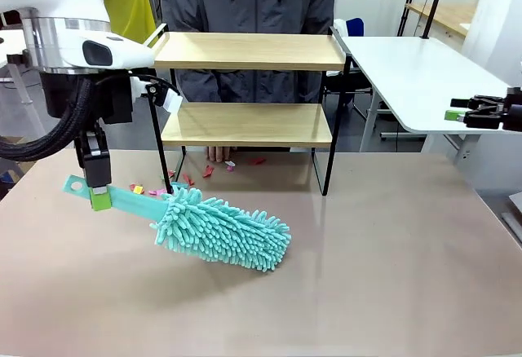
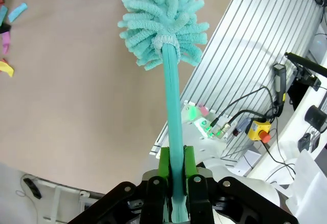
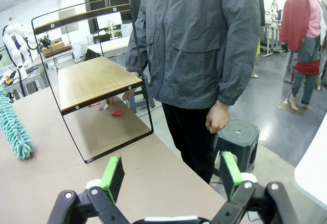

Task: Clean the shelf.
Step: Clean the specific section of the Shelf indicated by the human with the Duster.

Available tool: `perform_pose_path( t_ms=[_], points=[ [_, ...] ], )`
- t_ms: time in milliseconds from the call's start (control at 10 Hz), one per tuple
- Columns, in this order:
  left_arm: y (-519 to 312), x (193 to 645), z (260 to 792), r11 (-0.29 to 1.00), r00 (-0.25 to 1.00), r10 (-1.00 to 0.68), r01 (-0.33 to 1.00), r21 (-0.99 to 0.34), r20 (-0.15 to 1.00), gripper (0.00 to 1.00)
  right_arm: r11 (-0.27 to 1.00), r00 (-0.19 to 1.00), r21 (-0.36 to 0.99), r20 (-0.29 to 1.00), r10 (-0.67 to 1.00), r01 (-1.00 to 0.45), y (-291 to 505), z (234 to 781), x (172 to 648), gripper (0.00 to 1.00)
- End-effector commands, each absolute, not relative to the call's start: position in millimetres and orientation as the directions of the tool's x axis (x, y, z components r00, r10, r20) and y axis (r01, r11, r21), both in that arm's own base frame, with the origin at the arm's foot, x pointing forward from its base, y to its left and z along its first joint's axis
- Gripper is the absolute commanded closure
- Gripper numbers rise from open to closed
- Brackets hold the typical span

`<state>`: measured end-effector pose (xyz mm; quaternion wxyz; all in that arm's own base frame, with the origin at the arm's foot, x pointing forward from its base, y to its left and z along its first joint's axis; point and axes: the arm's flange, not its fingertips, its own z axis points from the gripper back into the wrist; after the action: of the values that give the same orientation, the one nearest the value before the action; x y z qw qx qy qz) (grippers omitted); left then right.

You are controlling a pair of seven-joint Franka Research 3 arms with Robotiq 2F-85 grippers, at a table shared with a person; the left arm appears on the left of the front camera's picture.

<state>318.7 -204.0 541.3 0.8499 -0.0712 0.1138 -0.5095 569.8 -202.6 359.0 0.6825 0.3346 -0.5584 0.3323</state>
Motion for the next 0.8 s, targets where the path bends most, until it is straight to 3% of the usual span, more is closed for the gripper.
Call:
perform_pose_path(
  t_ms=[0,700],
  points=[
    [-203.2,318.3,546.3,0.484,0.466,-0.875,0.844,-0.234,-0.13,0.87,0.558,0.154,0.081,0.985,0.084,-0.826,-200.1,360.9,570.7,0.0],
    [-203.2,318.3,546.3,0.484,0.466,-0.875,0.844,-0.234,-0.13,0.87,0.558,0.154,0.081,0.985,0.084,-0.826,-200.1,360.9,570.7,0.0]
  ],
)
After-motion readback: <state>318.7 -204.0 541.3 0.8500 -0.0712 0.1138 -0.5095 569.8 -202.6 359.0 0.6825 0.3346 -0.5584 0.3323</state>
